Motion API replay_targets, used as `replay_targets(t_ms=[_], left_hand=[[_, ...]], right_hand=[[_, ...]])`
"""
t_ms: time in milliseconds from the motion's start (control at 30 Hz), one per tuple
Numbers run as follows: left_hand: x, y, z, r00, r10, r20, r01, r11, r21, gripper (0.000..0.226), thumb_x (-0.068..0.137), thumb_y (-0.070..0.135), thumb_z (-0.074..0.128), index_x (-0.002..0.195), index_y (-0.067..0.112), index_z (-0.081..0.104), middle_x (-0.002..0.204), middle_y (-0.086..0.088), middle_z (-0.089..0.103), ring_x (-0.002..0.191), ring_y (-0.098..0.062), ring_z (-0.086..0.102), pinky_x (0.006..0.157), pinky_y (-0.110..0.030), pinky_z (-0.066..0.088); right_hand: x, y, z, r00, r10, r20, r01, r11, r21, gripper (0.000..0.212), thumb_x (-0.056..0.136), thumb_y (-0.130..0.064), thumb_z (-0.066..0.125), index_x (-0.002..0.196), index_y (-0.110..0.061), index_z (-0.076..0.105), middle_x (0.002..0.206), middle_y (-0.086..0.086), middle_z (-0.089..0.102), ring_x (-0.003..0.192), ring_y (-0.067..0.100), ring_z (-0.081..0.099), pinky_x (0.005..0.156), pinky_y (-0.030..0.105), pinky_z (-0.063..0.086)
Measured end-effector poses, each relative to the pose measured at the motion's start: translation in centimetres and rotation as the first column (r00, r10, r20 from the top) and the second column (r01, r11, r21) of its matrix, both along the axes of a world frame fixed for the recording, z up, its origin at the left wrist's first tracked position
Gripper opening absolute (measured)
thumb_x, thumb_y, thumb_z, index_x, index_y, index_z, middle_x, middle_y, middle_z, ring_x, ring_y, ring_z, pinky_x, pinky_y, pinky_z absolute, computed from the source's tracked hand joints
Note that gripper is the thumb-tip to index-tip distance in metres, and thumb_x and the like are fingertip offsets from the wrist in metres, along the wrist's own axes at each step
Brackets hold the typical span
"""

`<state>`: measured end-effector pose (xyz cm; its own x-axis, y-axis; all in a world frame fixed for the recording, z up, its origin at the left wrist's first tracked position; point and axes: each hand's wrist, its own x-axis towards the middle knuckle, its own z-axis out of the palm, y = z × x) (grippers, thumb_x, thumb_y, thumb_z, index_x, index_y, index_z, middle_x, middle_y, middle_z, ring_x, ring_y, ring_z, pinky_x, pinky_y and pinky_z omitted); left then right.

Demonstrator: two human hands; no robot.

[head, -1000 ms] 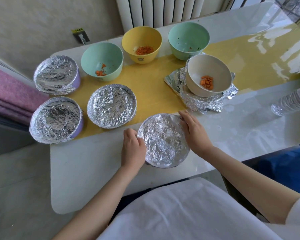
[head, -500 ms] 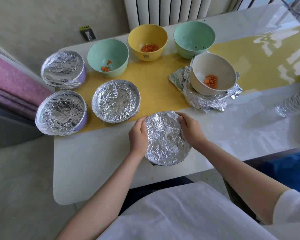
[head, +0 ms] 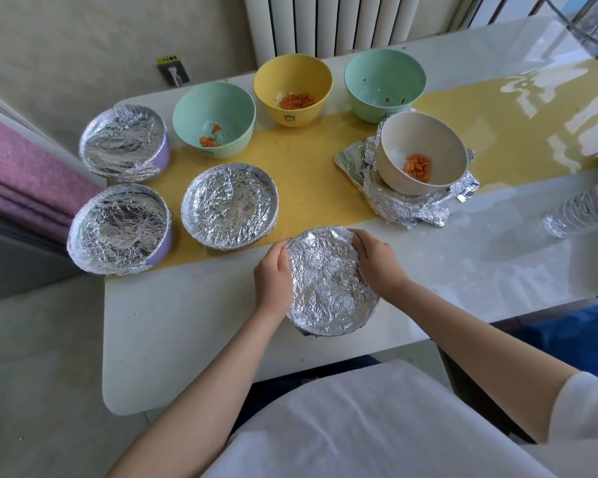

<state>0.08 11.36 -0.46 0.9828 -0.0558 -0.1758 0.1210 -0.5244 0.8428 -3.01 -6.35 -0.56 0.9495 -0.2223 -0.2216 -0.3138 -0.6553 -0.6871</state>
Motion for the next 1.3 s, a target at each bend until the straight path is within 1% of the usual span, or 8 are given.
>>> replay_targets(t_ms=[67,200,267,400,633,967,1167,1300], left_hand=[[0.1,0.5,0.0,0.999,-0.049,-0.016,0.049,0.999,0.008,0.032,0.100,0.012,0.036,0.122,0.007,0.058,0.101,-0.022,0.064,0.091,-0.035,0.057,0.069,-0.029,0.039],[0.8,0.6,0.6,0.991,-0.127,0.031,0.126,0.991,0.035,0.034,0.099,0.014,0.040,0.131,0.008,0.052,0.124,-0.012,0.060,0.111,-0.024,0.057,0.093,-0.024,0.042],[1.5,0.1,1.0,0.976,-0.209,0.063,0.205,0.977,0.062,0.034,0.099,0.014,0.042,0.131,0.006,0.052,0.130,-0.008,0.056,0.118,-0.018,0.053,0.092,-0.010,0.034],[2.6,-0.8,0.9,0.959,-0.280,0.051,0.274,0.957,0.092,0.031,0.098,0.012,0.044,0.125,0.005,0.057,0.124,-0.009,0.061,0.112,-0.018,0.057,0.087,-0.007,0.033],[2.7,-1.0,0.3,0.973,-0.219,0.072,0.210,0.970,0.120,0.022,0.096,0.011,0.049,0.110,0.005,0.065,0.101,-0.009,0.070,0.092,-0.020,0.063,0.072,-0.016,0.041],[2.5,-1.2,0.2,0.975,-0.200,0.093,0.182,0.969,0.170,0.023,0.097,0.013,0.047,0.110,0.006,0.065,0.101,-0.011,0.070,0.092,-0.025,0.063,0.076,-0.031,0.048],[2.0,-0.6,0.3,0.966,-0.249,0.066,0.242,0.965,0.100,0.033,0.098,0.015,0.045,0.129,0.007,0.051,0.128,-0.007,0.057,0.113,-0.019,0.056,0.091,-0.022,0.042],[1.2,0.1,0.3,0.979,-0.134,0.153,0.113,0.984,0.138,0.016,0.095,0.010,0.050,0.107,0.003,0.057,0.104,-0.007,0.058,0.095,-0.020,0.055,0.079,-0.020,0.041]], right_hand=[[-0.1,-0.1,0.1,0.998,0.059,0.012,-0.059,0.998,-0.031,0.038,0.102,-0.019,0.035,0.137,-0.006,0.043,0.133,0.015,0.053,0.120,0.030,0.050,0.096,0.032,0.037],[1.0,-0.3,1.0,0.974,0.205,0.098,-0.191,0.972,-0.137,0.040,0.101,-0.022,0.038,0.138,-0.009,0.042,0.137,0.009,0.051,0.124,0.026,0.049,0.099,0.032,0.036],[2.0,0.0,1.2,0.962,0.258,0.089,-0.243,0.957,-0.156,0.038,0.101,-0.023,0.039,0.137,-0.011,0.046,0.134,0.008,0.054,0.119,0.026,0.053,0.096,0.034,0.040],[3.2,0.4,1.3,0.957,0.282,0.070,-0.272,0.954,-0.128,0.032,0.099,-0.017,0.042,0.127,-0.010,0.056,0.123,0.011,0.062,0.108,0.029,0.060,0.087,0.035,0.044],[3.6,0.5,0.9,0.962,0.258,0.090,-0.244,0.959,-0.142,0.021,0.097,-0.011,0.047,0.105,-0.003,0.065,0.091,0.015,0.070,0.077,0.032,0.063,0.067,0.035,0.045],[3.8,0.5,0.7,0.951,0.305,0.044,-0.288,0.932,-0.222,0.019,0.093,0.001,0.046,0.100,-0.003,0.063,0.082,0.017,0.066,0.065,0.029,0.057,0.056,0.030,0.034],[4.0,0.0,1.3,0.896,0.443,0.021,-0.421,0.865,-0.272,0.035,0.101,-0.017,0.040,0.133,-0.011,0.049,0.131,0.008,0.057,0.112,0.026,0.057,0.086,0.033,0.045],[4.9,0.4,1.6,0.844,0.532,0.072,-0.492,0.820,-0.294,0.036,0.100,-0.018,0.043,0.135,-0.014,0.050,0.136,0.004,0.053,0.121,0.023,0.052,0.096,0.036,0.046]])
